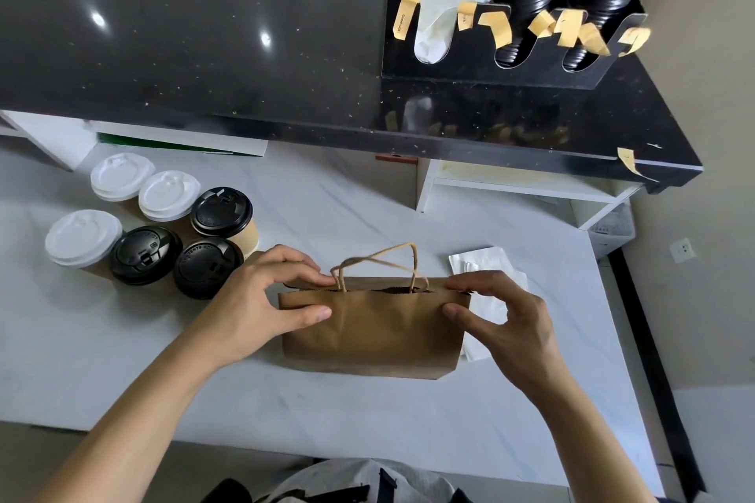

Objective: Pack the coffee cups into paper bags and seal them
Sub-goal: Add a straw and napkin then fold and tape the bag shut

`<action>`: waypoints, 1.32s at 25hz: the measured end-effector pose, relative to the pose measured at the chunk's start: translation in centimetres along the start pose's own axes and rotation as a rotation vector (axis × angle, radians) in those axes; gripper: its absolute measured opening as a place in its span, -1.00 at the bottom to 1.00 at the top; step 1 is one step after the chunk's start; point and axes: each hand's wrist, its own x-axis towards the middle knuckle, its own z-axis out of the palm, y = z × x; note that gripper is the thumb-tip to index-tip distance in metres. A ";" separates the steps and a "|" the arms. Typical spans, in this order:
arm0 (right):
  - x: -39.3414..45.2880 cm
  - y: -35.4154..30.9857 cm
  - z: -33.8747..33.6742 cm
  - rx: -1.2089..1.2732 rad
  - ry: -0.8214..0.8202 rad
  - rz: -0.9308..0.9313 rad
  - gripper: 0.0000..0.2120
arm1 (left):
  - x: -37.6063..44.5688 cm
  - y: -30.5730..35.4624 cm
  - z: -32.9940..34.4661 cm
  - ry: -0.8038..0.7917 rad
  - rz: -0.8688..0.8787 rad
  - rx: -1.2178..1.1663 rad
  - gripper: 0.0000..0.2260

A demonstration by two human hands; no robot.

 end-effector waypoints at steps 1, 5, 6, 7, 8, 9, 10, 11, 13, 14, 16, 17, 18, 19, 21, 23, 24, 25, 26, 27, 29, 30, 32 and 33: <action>0.0 0.0 0.0 0.018 0.003 0.000 -0.75 | 0.0 0.2 0.0 0.001 0.007 -0.003 -0.72; 0.3 0.2 0.2 0.072 0.007 -0.017 -0.80 | 0.5 1.0 0.0 -0.015 0.022 0.106 -0.79; 0.3 0.3 0.2 0.097 0.009 -0.018 -0.81 | 0.8 1.3 0.1 -0.018 0.042 0.174 -0.80; 0.4 0.4 0.3 0.122 0.012 -0.023 -0.82 | 1.1 1.9 0.2 -0.020 0.069 0.235 -0.78; 0.5 0.4 0.3 0.140 0.013 -0.028 -0.82 | 1.5 2.5 0.5 -0.021 0.097 0.273 -0.76; 0.6 0.4 0.3 0.151 0.011 -0.033 -0.82 | 1.9 3.2 0.7 -0.024 0.119 0.296 -0.73; 0.7 0.4 0.4 0.156 0.007 -0.037 -0.81 | 2.3 3.8 1.1 -0.028 0.131 0.300 -0.73; 0.7 0.4 0.4 0.155 0.001 -0.039 -0.80 | 2.7 4.4 1.5 -0.023 0.132 0.288 -0.74; 1.0 0.3 0.4 0.149 -0.001 -0.037 -0.79 | 3.2 5.4 2.4 -0.009 0.128 0.240 -0.79; 1.1 0.3 0.4 0.144 0.007 -0.038 -0.78 | 3.5 5.9 3.0 -0.006 0.141 0.222 -0.80; 1.2 0.4 0.4 0.130 0.024 -0.048 -0.79 | 3.6 6.7 4.1 -0.008 0.144 0.168 -0.82; 1.2 0.5 0.4 0.125 0.033 -0.048 -0.80 | 3.6 7.2 4.7 -0.005 0.122 0.139 -0.83; 1.2 0.5 0.4 0.121 0.038 -0.045 -0.80 | 3.7 7.4 5.2 0.010 0.089 0.117 -0.84; 1.2 0.5 0.6 0.120 0.038 -0.040 -0.80 | 3.8 7.6 5.6 0.036 0.050 0.114 -0.85; 1.1 0.4 0.7 0.122 0.032 -0.030 -0.80 | 4.0 7.9 6.0 0.065 -0.017 0.108 -0.89; 1.1 0.4 0.5 0.128 0.031 -0.026 -0.81 | 4.2 8.2 6.4 0.073 -0.045 0.118 -0.92; 1.1 0.4 0.5 0.122 0.032 -0.021 -0.80 | 4.2 8.4 6.5 0.080 -0.054 0.140 -0.93; 1.1 0.4 0.5 0.107 0.037 -0.011 -0.81 | 4.2 8.5 6.7 0.085 -0.058 0.157 -0.93; 1.1 0.3 0.7 0.082 0.042 0.003 -0.82 | 4.1 8.6 6.8 0.088 -0.066 0.161 -0.93; 1.1 0.1 0.8 0.058 0.045 0.018 -0.83 | 4.1 8.6 6.8 0.084 -0.073 0.150 -0.92; 1.0 -0.4 0.5 0.026 0.005 0.039 -0.84 | 4.1 8.5 6.9 0.081 -0.093 0.118 -0.90; 1.1 -0.7 0.0 0.013 -0.051 0.046 -0.85 | 4.1 8.5 6.9 0.078 -0.104 0.107 -0.88; 1.6 -1.5 -1.7 0.050 -0.181 0.077 -0.91 | 4.0 8.4 7.0 0.068 -0.118 0.094 -0.84; 2.1 -1.7 -2.7 0.107 -0.187 0.103 -0.88 | 3.9 8.5 7.0 0.069 -0.116 0.090 -0.84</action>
